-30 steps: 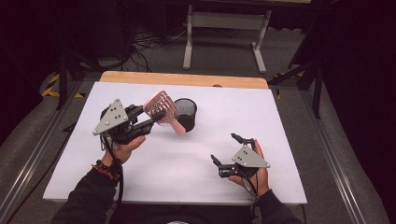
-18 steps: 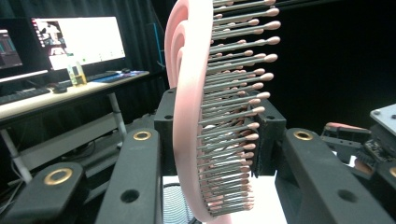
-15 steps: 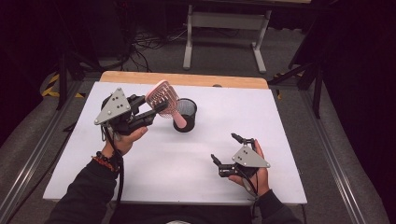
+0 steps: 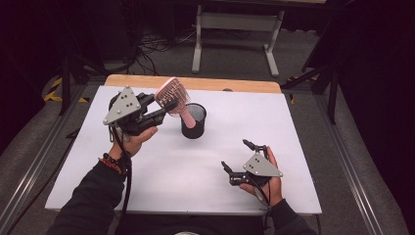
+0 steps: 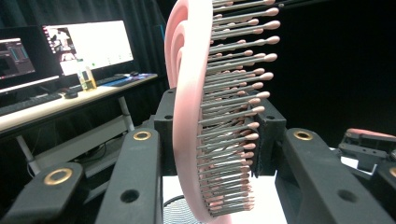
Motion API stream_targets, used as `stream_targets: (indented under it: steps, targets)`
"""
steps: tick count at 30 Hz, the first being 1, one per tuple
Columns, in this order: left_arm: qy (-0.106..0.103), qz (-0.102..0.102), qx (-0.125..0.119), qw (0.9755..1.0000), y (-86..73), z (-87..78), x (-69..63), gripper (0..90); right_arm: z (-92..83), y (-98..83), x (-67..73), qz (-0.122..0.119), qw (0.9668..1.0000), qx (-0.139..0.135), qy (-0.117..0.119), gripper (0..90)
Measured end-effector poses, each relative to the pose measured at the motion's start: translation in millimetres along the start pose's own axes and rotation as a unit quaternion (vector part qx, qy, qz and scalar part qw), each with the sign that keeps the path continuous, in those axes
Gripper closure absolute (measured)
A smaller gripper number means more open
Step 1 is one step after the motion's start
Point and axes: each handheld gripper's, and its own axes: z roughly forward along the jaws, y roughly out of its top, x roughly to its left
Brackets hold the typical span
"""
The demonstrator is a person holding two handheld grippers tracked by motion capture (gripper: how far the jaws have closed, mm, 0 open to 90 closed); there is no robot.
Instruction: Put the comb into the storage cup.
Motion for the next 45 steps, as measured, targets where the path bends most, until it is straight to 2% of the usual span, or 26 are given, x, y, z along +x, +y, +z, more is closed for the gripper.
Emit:
stream_targets:
  steps: [11, 17, 20, 26, 31, 39, 42, 45]
  targets:
    - [0.006, 0.005, 0.002, 1.0000, 5.4, 6.4, 5.1, 63.6, 1.8, -3.4, -3.4, 0.007, 0.9999, 0.008, -0.001, 6.3]
    - [0.002, 0.002, 0.002, 1.0000, 5.3, 12.3, 5.7, 63.6, -0.8, -1.6, -1.4, -0.004, 1.0000, -0.002, -0.007, 6.5]
    - [0.010, 0.004, 0.004, 0.9999, 5.2, 15.8, 5.5, 63.6, 0.0, -2.3, -1.5, -0.002, 1.0000, 0.001, -0.006, 6.5]
    - [0.006, -0.008, 0.009, 0.9999, 2.8, 21.8, 9.2, 63.6, 0.4, -2.8, -1.3, -0.003, 1.0000, 0.002, -0.002, 6.5]
    - [0.013, -0.008, 0.010, 0.9998, 0.9, 25.5, 12.1, 63.6, 0.6, -2.9, -1.0, -0.005, 1.0000, 0.002, -0.001, 6.6]
    - [0.021, -0.010, 0.021, 0.9995, -0.3, 32.7, 17.4, 63.6, 1.9, -3.7, -0.5, -0.006, 1.0000, 0.005, 0.003, 6.6]
    - [0.023, -0.005, 0.030, 0.9993, -1.7, 36.4, 20.1, 63.5, 2.3, -3.9, -0.4, -0.005, 1.0000, 0.006, 0.005, 6.6]
    - [0.027, -0.010, 0.033, 0.9990, -5.4, 40.7, 24.1, 63.6, 2.6, -4.0, 0.3, -0.007, 0.9999, 0.007, 0.008, 6.5]
